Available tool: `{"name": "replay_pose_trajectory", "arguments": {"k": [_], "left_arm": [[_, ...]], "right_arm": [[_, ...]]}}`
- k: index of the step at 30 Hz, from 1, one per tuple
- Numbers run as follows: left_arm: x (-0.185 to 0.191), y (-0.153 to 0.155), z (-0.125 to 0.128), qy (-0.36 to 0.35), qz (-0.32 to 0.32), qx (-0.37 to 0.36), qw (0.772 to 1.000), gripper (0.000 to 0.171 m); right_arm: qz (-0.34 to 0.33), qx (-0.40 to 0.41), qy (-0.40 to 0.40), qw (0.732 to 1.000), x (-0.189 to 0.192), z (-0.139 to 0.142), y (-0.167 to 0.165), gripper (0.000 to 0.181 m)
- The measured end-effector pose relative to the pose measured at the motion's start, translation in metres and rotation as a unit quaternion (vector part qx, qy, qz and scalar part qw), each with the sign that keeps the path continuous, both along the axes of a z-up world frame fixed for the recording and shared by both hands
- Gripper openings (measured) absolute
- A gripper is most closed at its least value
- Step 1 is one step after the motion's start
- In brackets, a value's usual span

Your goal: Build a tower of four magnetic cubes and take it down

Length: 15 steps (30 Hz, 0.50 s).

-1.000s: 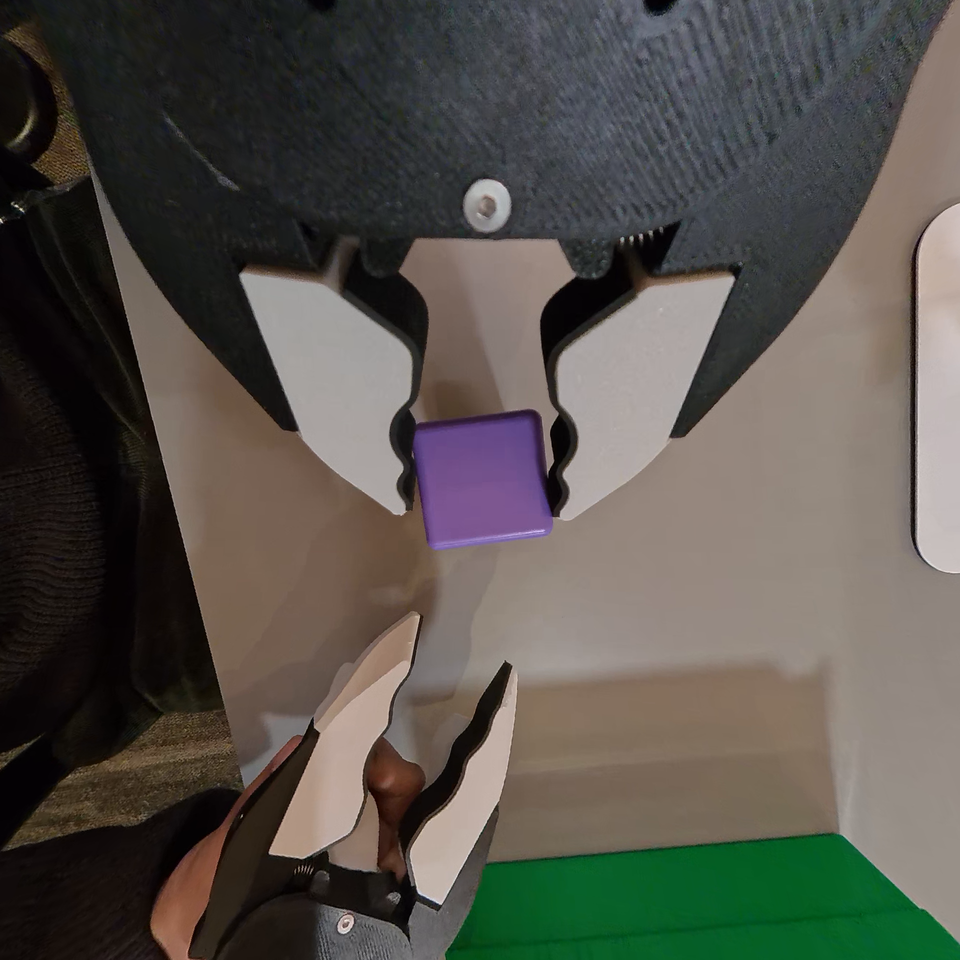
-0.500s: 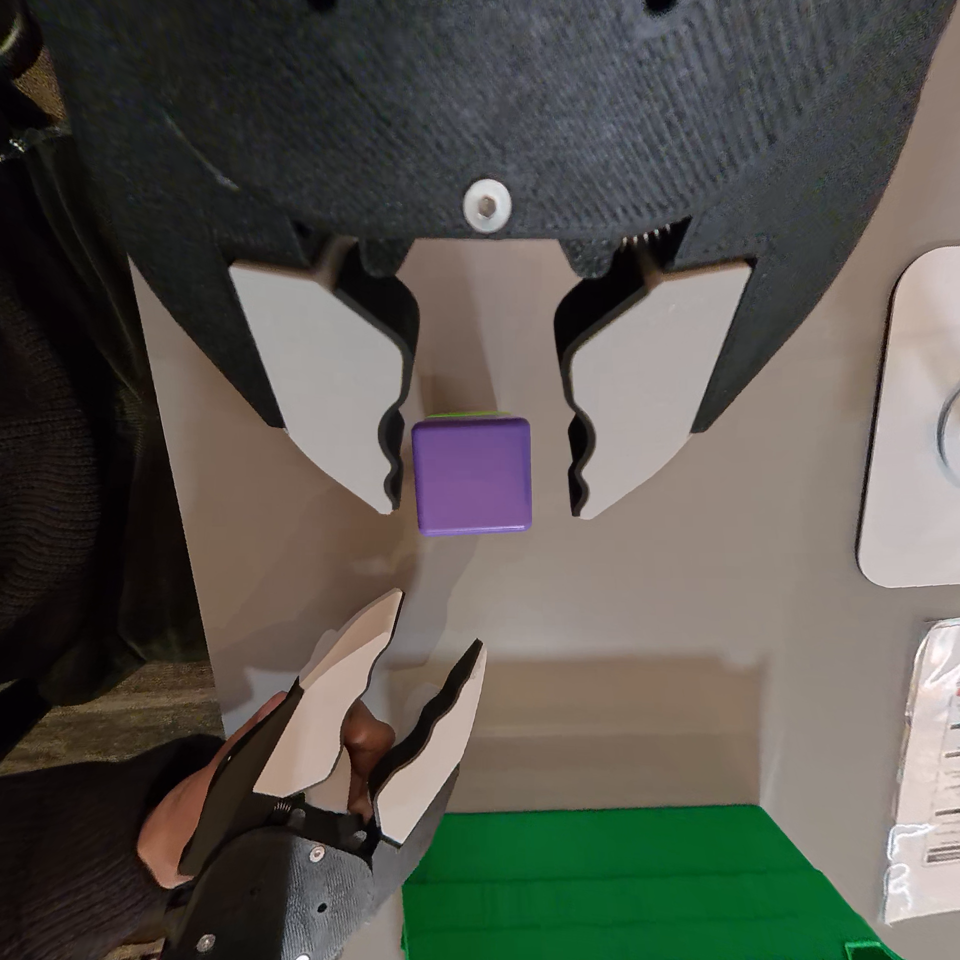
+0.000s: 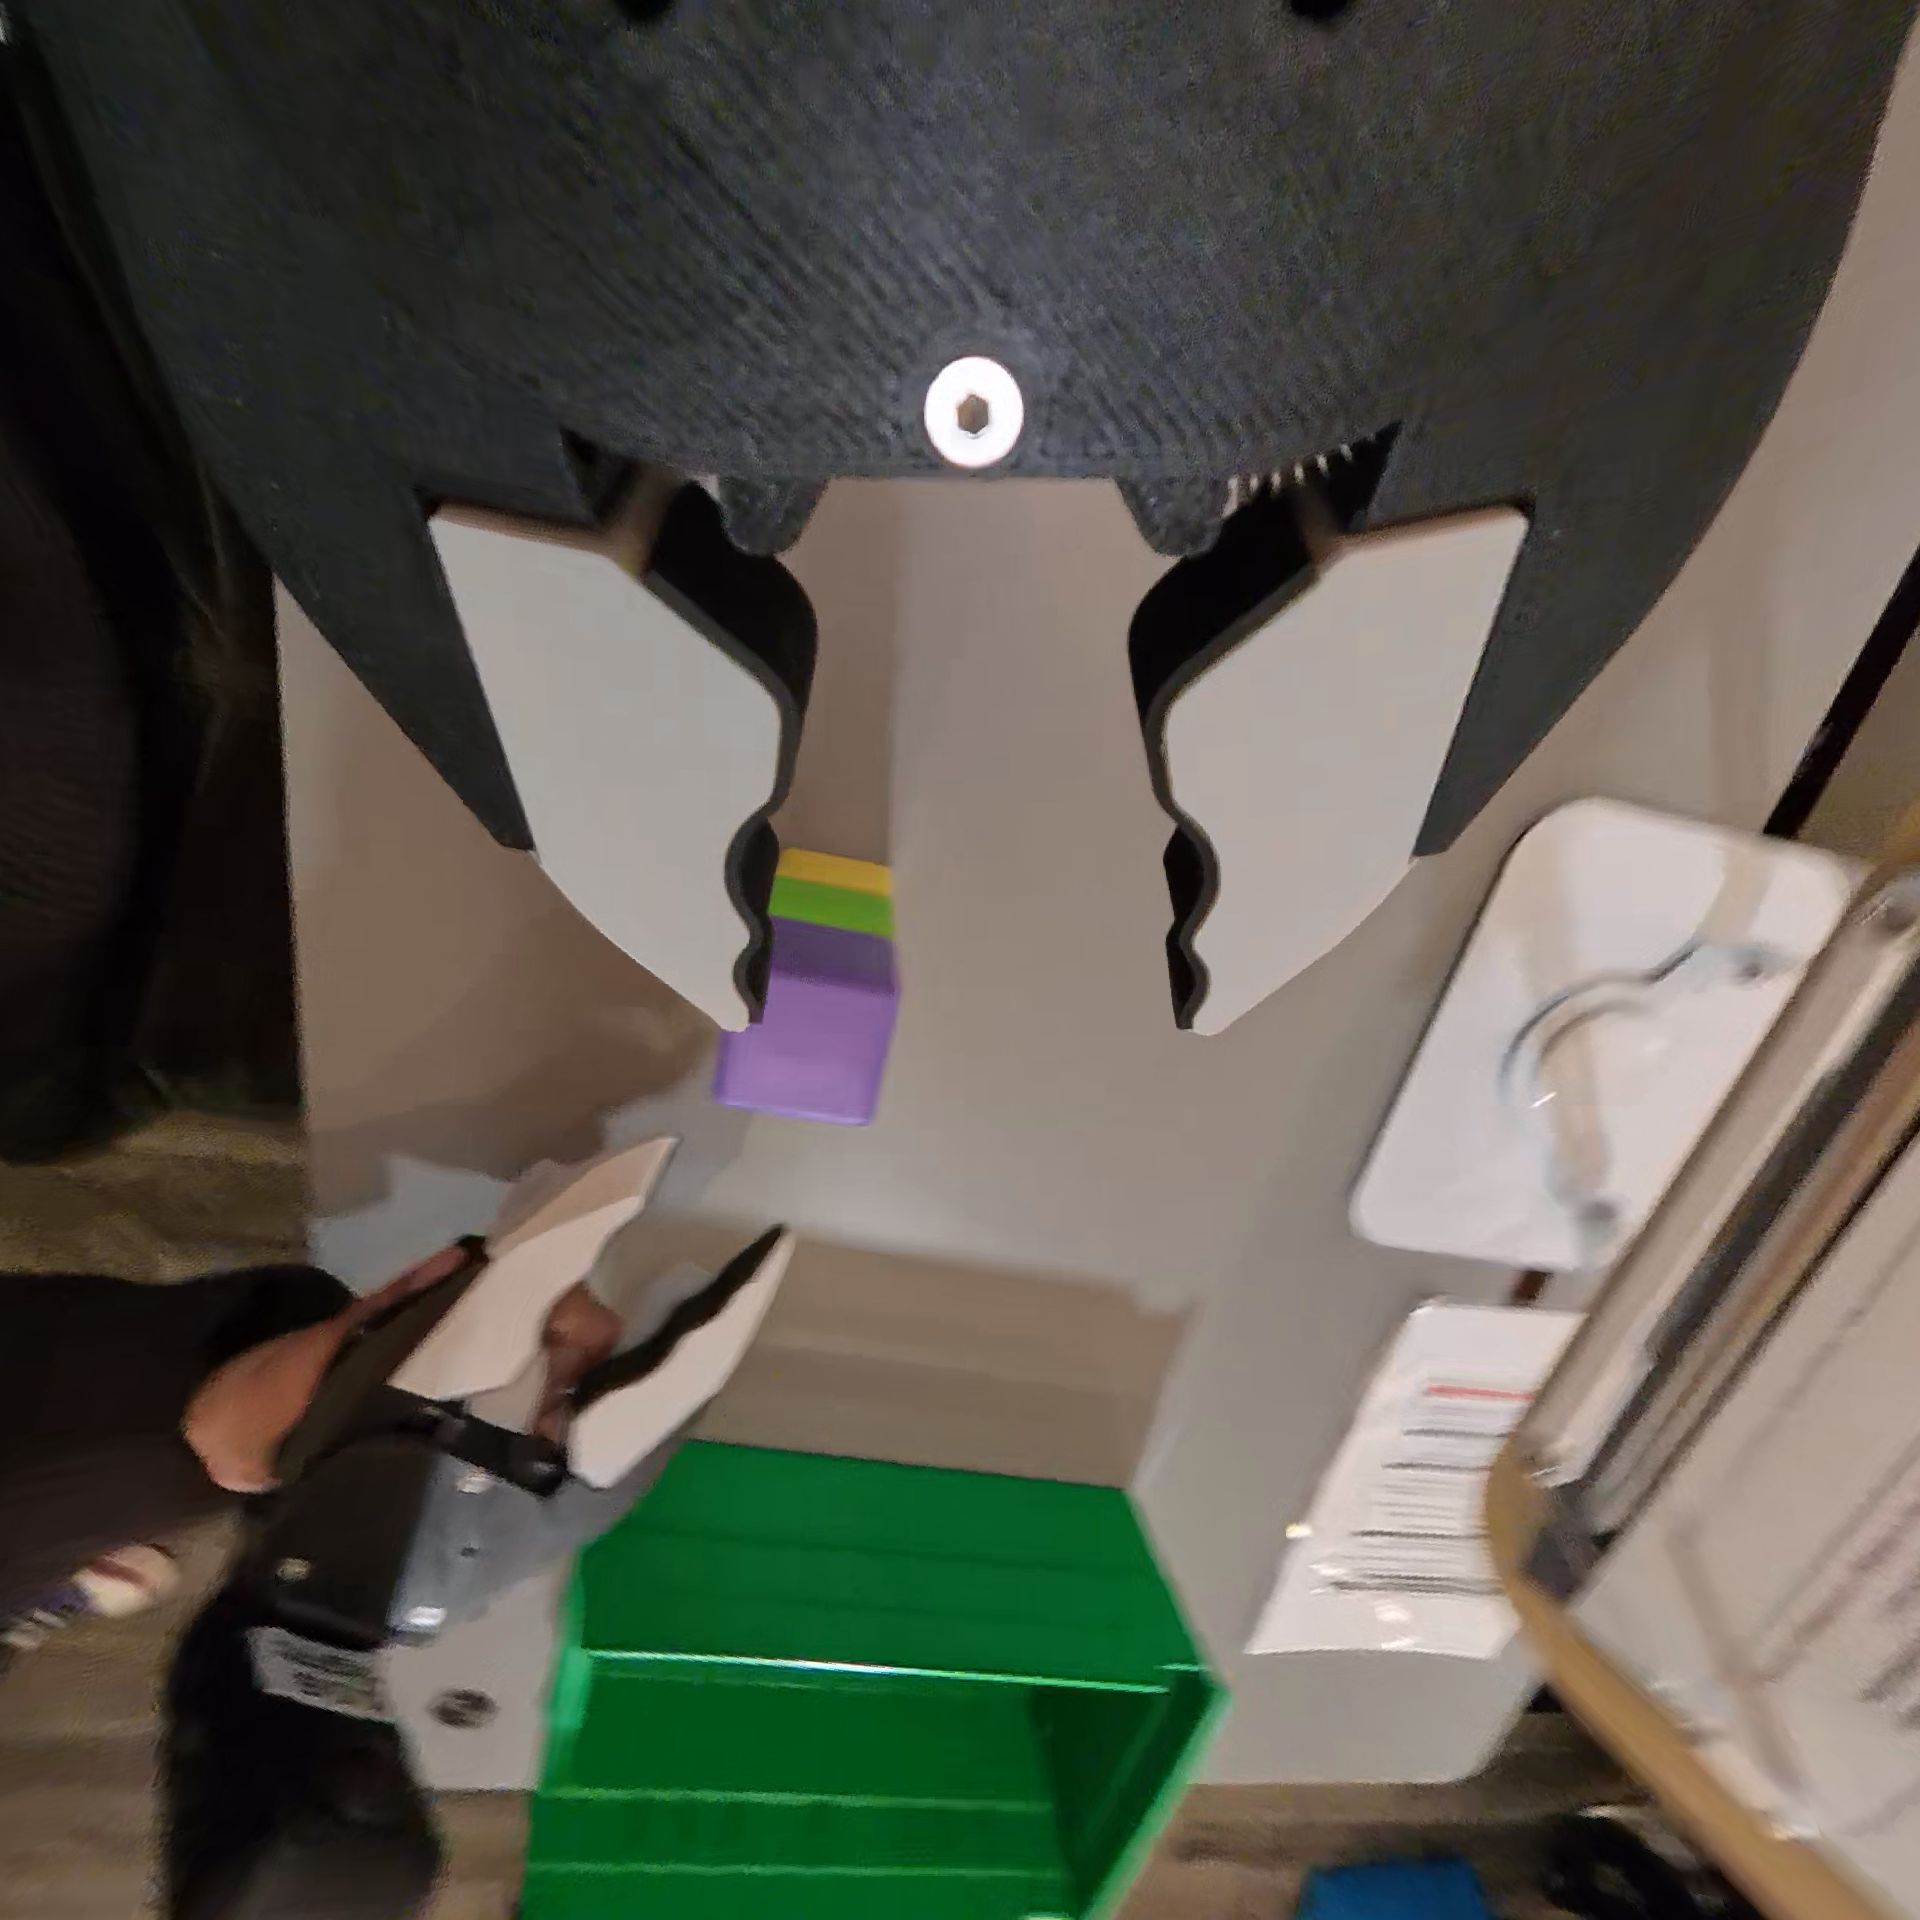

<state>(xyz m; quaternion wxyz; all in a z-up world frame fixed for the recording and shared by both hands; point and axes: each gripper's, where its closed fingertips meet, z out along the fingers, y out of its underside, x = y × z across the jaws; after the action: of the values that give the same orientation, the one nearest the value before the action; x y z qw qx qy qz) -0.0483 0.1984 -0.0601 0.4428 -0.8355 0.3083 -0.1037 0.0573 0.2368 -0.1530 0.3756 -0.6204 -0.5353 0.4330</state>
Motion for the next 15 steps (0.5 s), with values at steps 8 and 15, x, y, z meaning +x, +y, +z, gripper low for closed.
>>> {"name": "replay_pose_trajectory", "arguments": {"k": [8, 15], "left_arm": [[-0.185, -0.102, 0.019, -0.010, 0.410, -0.029, 0.912, 0.062], [-0.300, -0.231, -0.053, 0.003, 0.573, -0.135, 0.808, 0.074]], "right_arm": [[-0.006, -0.004, 0.005, 1.000, 0.000, 0.011, 0.010, 0.053], [0.017, -0.011, 0.011, 1.000, -0.004, 0.015, -0.005, 0.053]]}}
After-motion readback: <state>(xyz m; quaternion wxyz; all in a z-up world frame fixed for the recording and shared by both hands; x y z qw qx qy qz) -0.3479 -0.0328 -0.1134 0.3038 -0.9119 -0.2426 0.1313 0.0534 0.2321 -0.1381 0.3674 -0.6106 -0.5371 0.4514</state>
